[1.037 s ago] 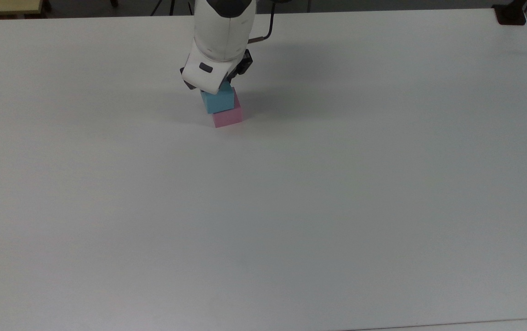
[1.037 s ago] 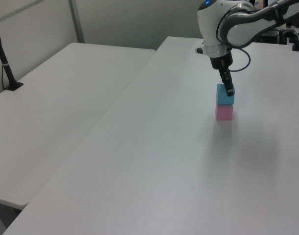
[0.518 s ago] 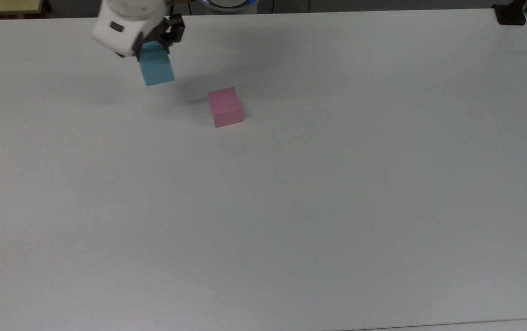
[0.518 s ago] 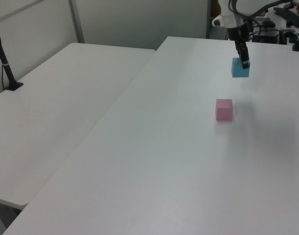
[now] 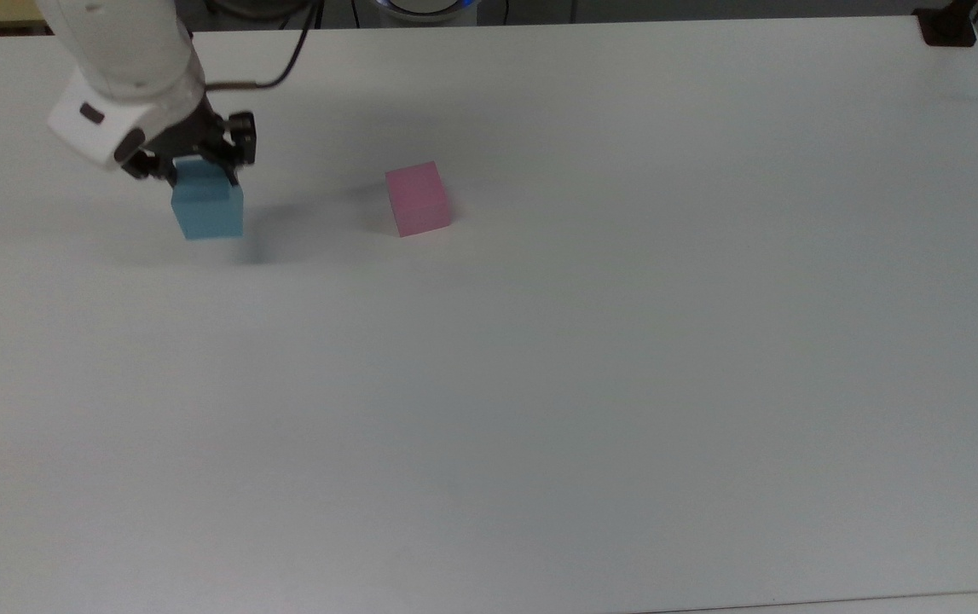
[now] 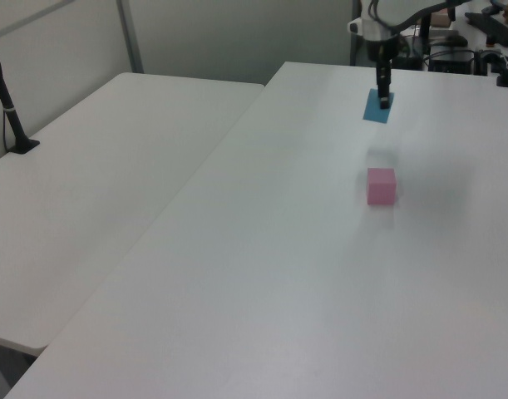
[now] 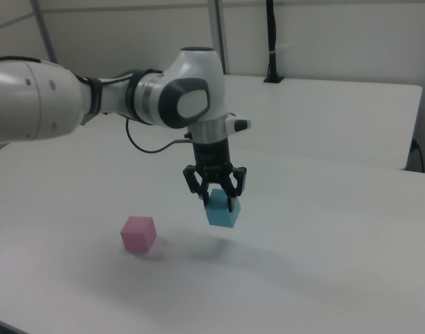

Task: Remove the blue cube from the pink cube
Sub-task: 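Lower the light-blue cube onto the table and open the gripper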

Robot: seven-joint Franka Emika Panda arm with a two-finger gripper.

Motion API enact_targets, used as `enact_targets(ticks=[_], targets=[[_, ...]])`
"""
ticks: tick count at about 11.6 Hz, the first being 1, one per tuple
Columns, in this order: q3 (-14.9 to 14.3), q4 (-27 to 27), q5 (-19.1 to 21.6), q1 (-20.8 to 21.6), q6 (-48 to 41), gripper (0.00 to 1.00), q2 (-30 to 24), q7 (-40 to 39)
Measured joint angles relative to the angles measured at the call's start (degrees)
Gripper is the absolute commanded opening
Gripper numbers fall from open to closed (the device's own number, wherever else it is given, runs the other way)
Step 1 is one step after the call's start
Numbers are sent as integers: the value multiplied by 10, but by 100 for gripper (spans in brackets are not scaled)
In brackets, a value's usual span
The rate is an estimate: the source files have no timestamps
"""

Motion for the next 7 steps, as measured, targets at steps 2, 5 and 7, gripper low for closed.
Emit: enact_targets(ticks=[2, 5, 7], targets=[[2, 16, 1, 14, 33, 55, 43, 31], [2, 32, 0, 39, 68, 93, 98, 44], [2, 54, 0, 41, 68, 100, 118, 49]])
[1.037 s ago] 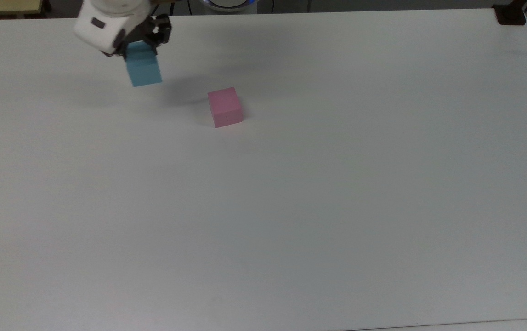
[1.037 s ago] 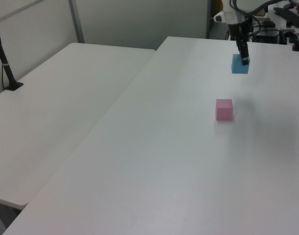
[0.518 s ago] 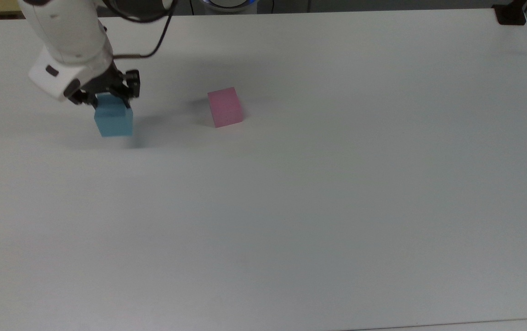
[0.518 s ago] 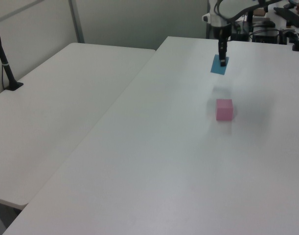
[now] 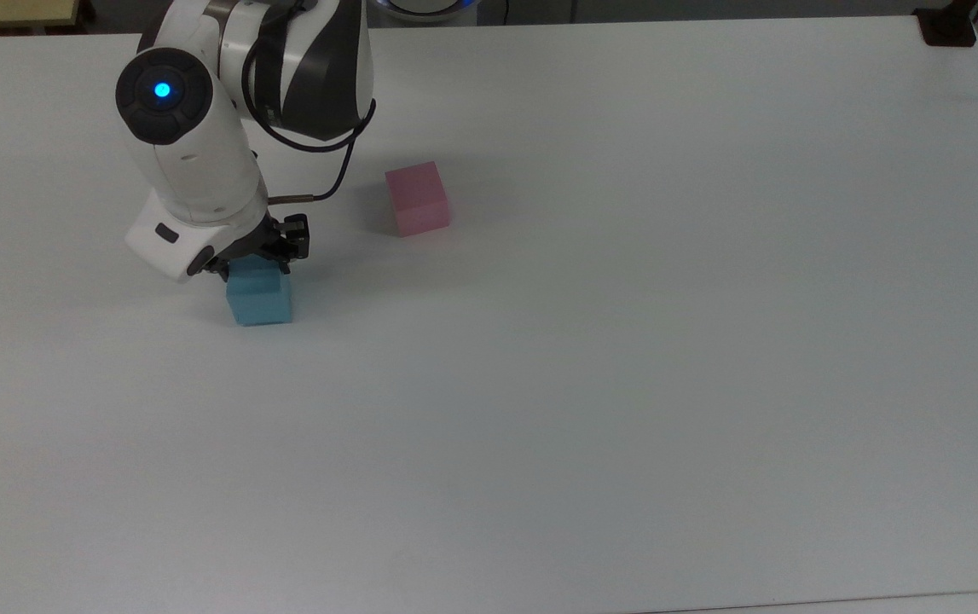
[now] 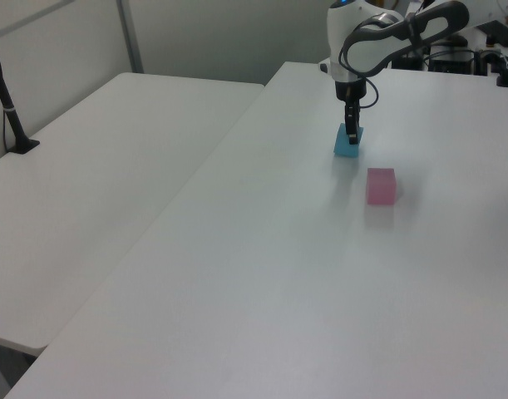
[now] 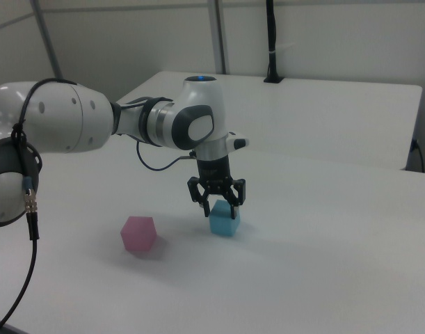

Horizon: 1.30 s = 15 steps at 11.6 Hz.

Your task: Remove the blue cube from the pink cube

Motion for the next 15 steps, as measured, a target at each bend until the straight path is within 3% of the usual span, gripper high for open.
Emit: enact_targets(ticks=[5, 9, 12, 15], targets=[[-1, 24, 0, -5, -6, 100, -20, 79], [-2, 28, 3, -21, -162, 100, -151, 105], [-7, 26, 45, -21, -268, 100, -249, 128], [-8, 10, 48, -18, -284, 100, -302, 156]])
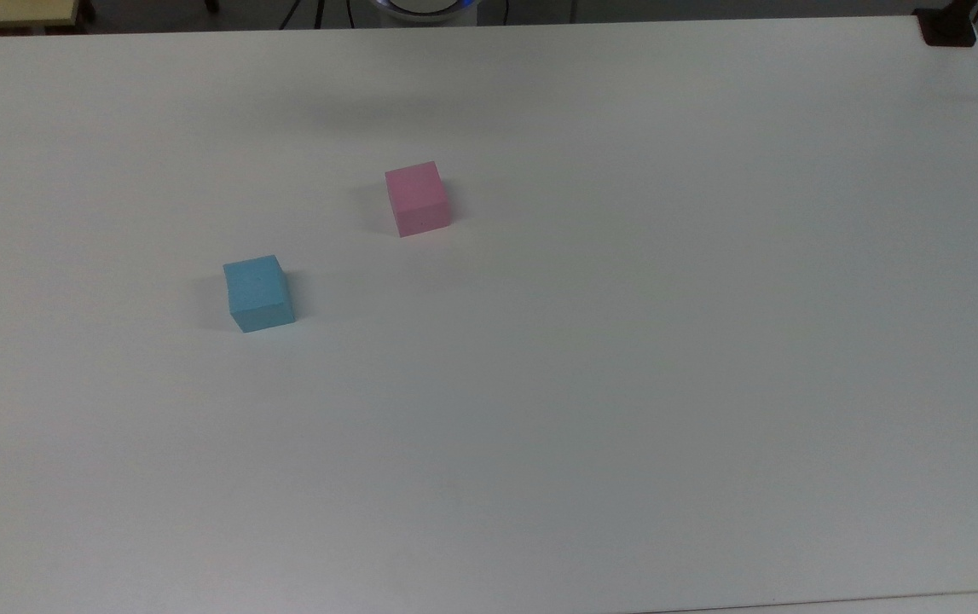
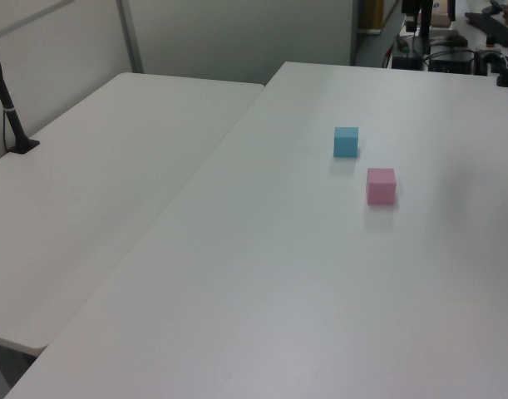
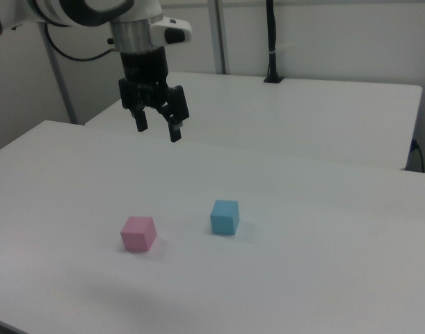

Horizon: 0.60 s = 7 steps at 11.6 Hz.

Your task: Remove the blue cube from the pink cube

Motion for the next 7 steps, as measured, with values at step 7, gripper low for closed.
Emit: enact_targets(ticks=[7], targets=[[-58, -33, 5, 99, 60, 100, -22, 36]])
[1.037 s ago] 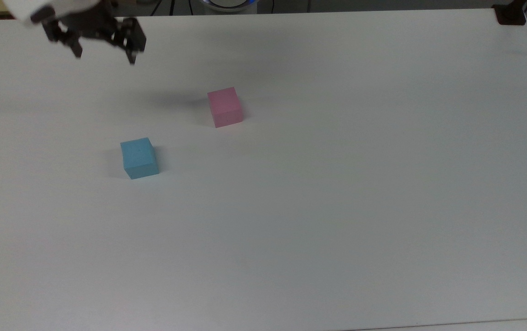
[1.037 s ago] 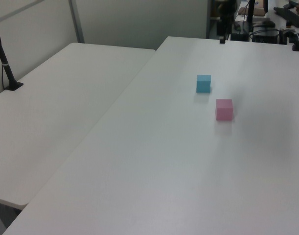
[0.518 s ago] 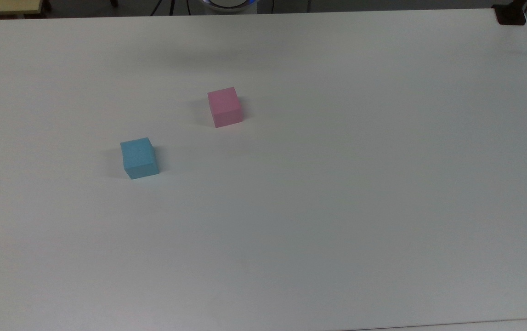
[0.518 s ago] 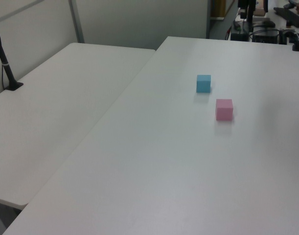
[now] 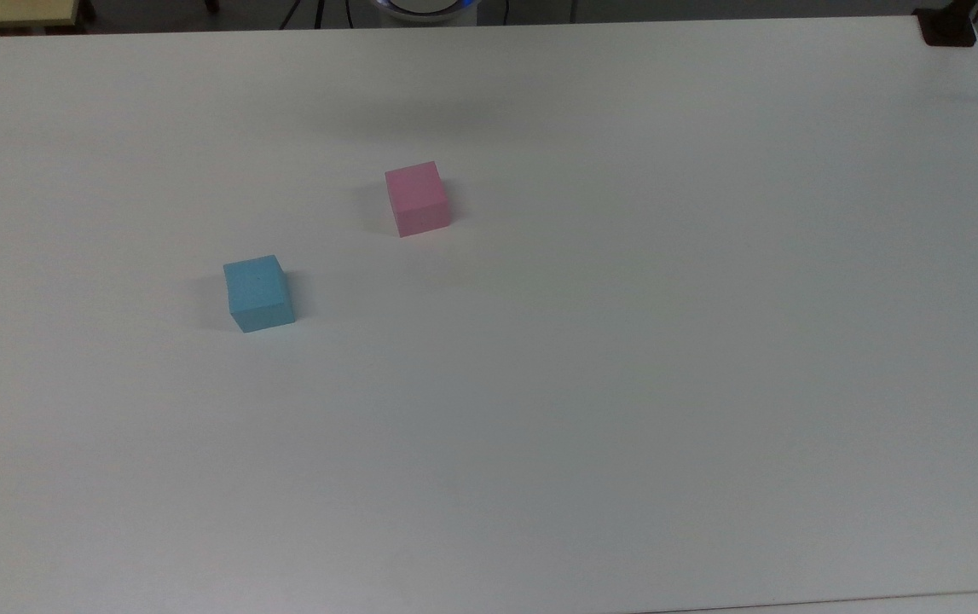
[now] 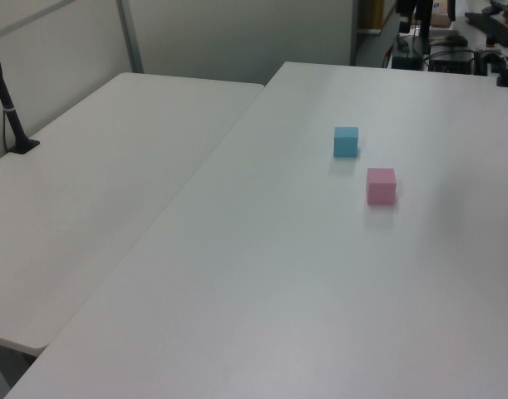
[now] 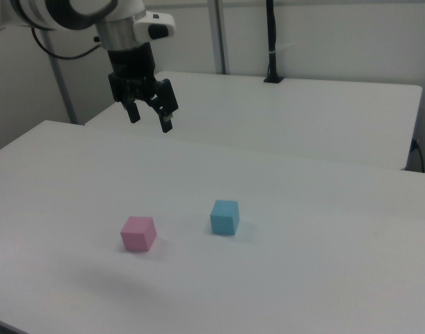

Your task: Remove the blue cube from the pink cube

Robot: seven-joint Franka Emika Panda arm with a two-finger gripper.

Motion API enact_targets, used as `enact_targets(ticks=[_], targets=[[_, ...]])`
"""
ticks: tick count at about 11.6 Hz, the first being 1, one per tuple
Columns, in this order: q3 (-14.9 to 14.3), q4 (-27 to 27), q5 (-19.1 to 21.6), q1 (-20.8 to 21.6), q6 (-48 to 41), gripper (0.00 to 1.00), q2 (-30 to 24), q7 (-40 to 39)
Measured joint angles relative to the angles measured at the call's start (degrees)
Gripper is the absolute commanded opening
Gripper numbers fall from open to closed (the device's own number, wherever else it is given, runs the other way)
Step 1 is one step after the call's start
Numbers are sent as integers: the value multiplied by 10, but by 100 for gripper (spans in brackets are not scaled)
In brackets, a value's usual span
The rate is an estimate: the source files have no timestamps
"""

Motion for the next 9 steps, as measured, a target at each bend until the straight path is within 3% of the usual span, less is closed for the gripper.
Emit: enact_targets(ticks=[2, 9], targets=[[-1, -16, 0, 8, 45, 100, 8, 1], [-3, -9, 0, 13, -2, 100, 4, 1]])
